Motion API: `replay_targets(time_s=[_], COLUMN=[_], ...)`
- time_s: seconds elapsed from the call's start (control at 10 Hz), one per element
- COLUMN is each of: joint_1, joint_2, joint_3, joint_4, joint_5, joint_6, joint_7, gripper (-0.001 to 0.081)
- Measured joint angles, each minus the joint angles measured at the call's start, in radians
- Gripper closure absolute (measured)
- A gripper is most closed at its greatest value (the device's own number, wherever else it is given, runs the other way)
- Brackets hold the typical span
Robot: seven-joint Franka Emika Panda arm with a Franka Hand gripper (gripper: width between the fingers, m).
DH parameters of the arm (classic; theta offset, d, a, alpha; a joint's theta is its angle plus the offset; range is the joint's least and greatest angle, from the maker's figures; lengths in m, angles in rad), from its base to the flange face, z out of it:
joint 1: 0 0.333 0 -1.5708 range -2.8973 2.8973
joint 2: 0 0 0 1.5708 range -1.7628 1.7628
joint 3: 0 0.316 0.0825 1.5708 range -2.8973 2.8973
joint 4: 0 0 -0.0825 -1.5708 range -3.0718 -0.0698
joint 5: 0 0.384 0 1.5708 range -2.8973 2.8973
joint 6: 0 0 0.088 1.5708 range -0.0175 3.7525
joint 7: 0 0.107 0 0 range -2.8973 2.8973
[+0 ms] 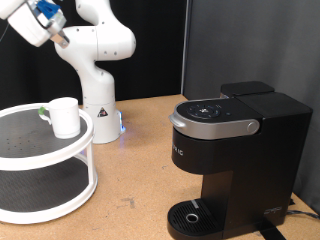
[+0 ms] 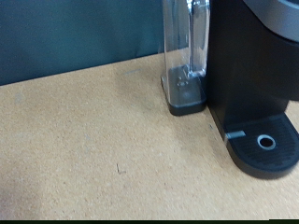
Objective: Make a cup of coffee with the keurig machine
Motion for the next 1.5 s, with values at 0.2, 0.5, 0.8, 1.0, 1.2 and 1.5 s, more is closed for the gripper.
replay_targets(time_s=[0.2,0.5,0.8,1.0,1.2,1.5], joint_1=[-0.011,-0.018,-0.052,-0.062,-0.062,-0.062], joint_2=[-0.010,-0.014,-0.026,-0.026,-0.024,-0.020], joint_3=[-0.006,-0.063,-0.134,-0.167,-0.192,-0.218], joint_4=[-0.002,0.010,0.049,0.057,0.058,0.038], joint_5=[-0.002,-0.010,-0.078,-0.088,-0.088,-0.098], joint_6=[-0.001,-0.034,-0.091,-0.102,-0.111,-0.098], joint_7=[-0.001,-0.078,-0.116,-0.123,-0.135,-0.185], gripper=[0.0803,0.0803,0.0803,0.0803,0.0803,0.0803])
